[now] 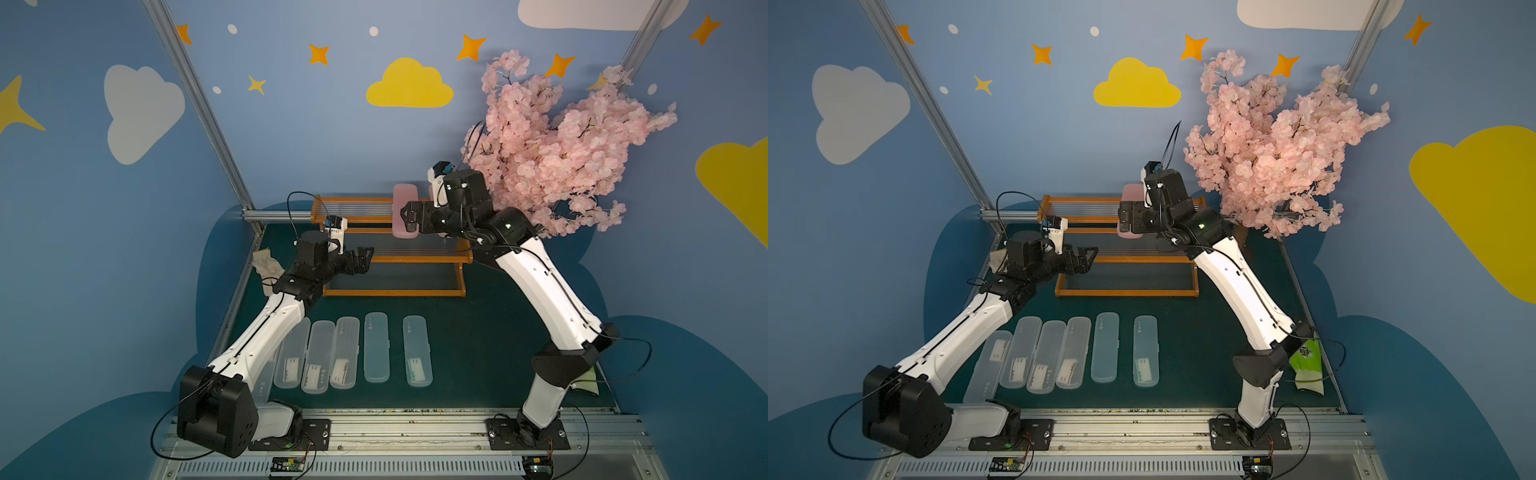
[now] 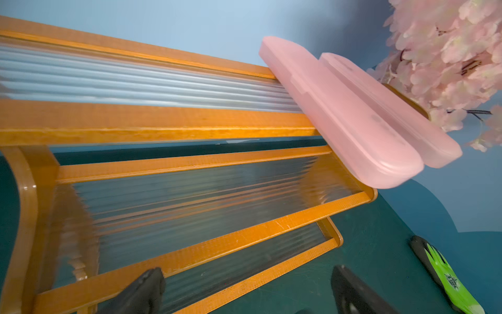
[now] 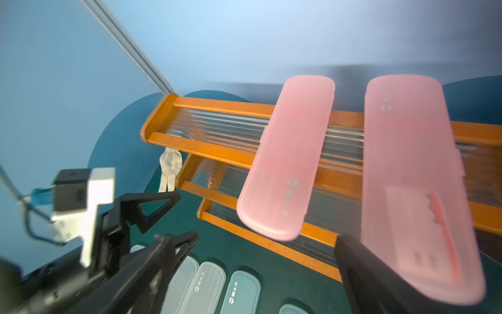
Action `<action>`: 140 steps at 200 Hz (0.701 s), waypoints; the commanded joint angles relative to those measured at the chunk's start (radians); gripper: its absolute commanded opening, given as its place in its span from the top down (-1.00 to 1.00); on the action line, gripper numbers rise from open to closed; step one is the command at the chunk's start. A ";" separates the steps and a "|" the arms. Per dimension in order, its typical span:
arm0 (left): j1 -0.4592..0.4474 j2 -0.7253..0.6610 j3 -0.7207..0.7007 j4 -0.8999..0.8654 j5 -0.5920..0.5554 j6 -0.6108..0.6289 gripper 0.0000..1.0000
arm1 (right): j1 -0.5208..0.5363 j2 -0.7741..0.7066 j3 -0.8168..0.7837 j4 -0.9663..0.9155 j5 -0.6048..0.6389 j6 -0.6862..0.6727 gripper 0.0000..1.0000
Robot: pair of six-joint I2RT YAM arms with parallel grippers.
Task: Place the pencil cases on the shelf according to color
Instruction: Place the pencil case on the shelf.
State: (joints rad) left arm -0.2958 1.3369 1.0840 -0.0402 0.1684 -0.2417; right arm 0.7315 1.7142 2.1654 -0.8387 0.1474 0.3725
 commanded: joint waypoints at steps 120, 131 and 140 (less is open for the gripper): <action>-0.069 0.040 -0.035 0.059 0.027 -0.002 -1.00 | 0.214 -0.475 -1.075 0.081 0.068 0.390 -0.89; -0.084 0.059 -0.023 0.043 0.041 -0.001 -1.00 | 0.227 -0.457 -1.114 0.101 0.049 0.419 -0.90; -0.100 0.072 -0.016 0.033 0.042 -0.007 -1.00 | 0.234 -0.435 -1.129 0.102 0.031 0.440 -0.91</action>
State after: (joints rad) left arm -0.3649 1.3697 1.0348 0.0082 0.1764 -0.2535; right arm 0.9428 1.2572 1.0840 -0.7662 0.2180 0.6868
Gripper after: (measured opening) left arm 0.998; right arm 0.949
